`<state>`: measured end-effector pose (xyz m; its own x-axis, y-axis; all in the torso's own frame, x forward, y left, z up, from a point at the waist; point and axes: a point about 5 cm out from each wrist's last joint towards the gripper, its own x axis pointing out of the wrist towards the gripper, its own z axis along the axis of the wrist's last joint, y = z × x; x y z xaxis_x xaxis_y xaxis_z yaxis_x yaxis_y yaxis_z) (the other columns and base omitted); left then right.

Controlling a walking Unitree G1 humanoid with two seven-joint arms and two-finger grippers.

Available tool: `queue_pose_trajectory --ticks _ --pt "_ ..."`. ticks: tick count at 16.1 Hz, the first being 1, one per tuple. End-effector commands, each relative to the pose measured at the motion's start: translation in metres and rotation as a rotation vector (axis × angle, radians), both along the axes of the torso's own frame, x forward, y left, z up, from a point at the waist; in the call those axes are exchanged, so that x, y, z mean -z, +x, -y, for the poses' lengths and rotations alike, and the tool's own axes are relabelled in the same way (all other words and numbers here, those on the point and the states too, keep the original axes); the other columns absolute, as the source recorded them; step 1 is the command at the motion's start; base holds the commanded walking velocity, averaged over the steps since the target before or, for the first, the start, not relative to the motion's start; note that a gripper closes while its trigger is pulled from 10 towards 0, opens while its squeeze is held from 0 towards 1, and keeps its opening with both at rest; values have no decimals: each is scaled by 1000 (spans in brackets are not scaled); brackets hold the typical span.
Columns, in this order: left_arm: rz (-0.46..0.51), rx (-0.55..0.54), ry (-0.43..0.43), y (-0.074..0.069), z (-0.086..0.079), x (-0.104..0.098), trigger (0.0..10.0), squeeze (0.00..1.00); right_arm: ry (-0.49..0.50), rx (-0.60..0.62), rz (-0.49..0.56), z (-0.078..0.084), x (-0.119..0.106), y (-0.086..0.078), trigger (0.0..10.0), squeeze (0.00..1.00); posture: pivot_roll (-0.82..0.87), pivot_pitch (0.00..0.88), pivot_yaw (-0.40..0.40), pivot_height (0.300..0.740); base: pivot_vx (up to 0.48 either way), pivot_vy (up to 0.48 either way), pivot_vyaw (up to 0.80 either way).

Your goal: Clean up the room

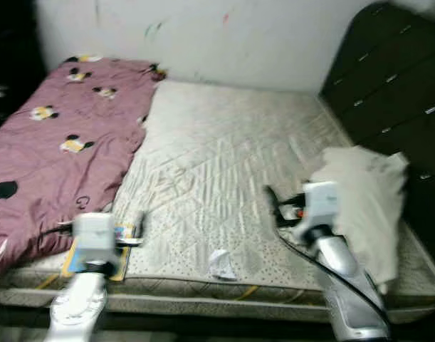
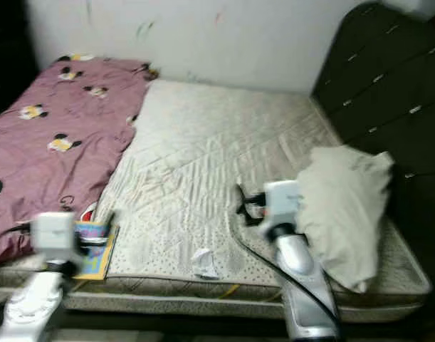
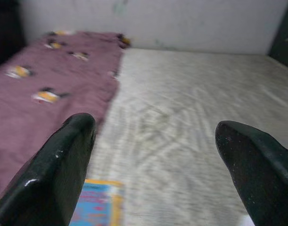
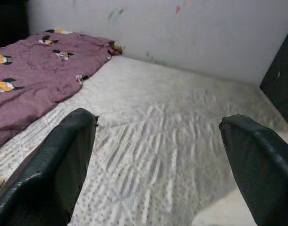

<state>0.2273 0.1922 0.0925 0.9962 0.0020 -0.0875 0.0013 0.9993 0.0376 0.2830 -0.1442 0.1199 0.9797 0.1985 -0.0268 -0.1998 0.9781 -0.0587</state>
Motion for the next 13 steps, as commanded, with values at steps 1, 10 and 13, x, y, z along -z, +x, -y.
queue_pose_trajectory --ticks 1,10,13 --pt "30 17 9 3 7 -3 10000 0 -55 57 6 14 -4 3 10000 0 -28 42 -92 740 0 0 0" --pt "36 7 -126 2 10 -7 10000 0 -35 68 -4 16 -3 3 10000 0 -31 25 -98 740 0 0 0" --pt "6 31 -122 3 14 -6 10000 0 9 59 -17 13 -3 5 10000 0 -29 22 -96 740 0 0 0"
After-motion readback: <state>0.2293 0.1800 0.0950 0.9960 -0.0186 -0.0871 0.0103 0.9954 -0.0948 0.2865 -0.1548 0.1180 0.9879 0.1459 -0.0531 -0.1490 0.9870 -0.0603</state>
